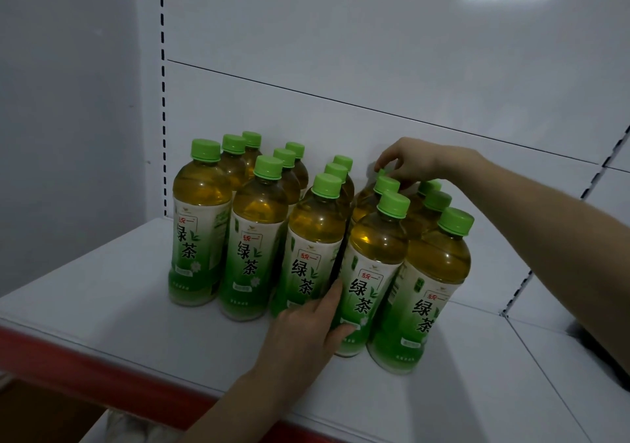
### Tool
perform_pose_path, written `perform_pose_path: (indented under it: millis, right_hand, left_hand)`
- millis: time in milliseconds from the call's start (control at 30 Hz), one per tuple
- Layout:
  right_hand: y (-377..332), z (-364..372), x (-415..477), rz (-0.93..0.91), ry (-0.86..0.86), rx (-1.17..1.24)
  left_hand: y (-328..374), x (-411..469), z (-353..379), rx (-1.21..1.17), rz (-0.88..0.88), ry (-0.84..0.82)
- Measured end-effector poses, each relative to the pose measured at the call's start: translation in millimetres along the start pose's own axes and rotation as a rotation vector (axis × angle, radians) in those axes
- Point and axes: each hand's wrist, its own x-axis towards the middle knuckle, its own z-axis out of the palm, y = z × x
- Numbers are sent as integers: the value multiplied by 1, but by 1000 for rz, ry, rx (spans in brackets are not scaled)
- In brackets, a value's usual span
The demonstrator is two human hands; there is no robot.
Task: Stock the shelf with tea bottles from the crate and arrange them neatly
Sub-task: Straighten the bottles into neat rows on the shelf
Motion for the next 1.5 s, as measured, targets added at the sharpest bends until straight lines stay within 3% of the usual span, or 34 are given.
perform_pose_path:
  millis: [300, 400, 467, 567, 900, 1000, 1167, 1500]
  right_hand:
    - [-3, 2, -12, -9, 68, -41]
    - [-5, -7, -31, -59, 148, 119]
    - [-7, -12, -41, -63, 100, 234]
    - [-10, -7, -47, -96, 7, 159]
    - [-18, -7, -62, -92, 101, 29]
    - [-24, -15, -83, -145, 187, 144]
    - [-33, -7, -101, -161, 50, 170]
    - [-28, 2, -98, -188, 109, 201]
  left_hand:
    - [-1, -2, 1, 6, 3, 2]
    - [0, -1, 1, -15, -9, 9]
    - [0, -1, 1, -36, -14, 9]
    - [1, -2, 1, -47, -18, 11]
    - [-1, -2, 1, -121, -52, 15]
    - [-3, -1, 1, -117, -60, -13]
    - [0, 1, 2, -93, -86, -23]
    - [1, 2, 4, -76, -59, -20]
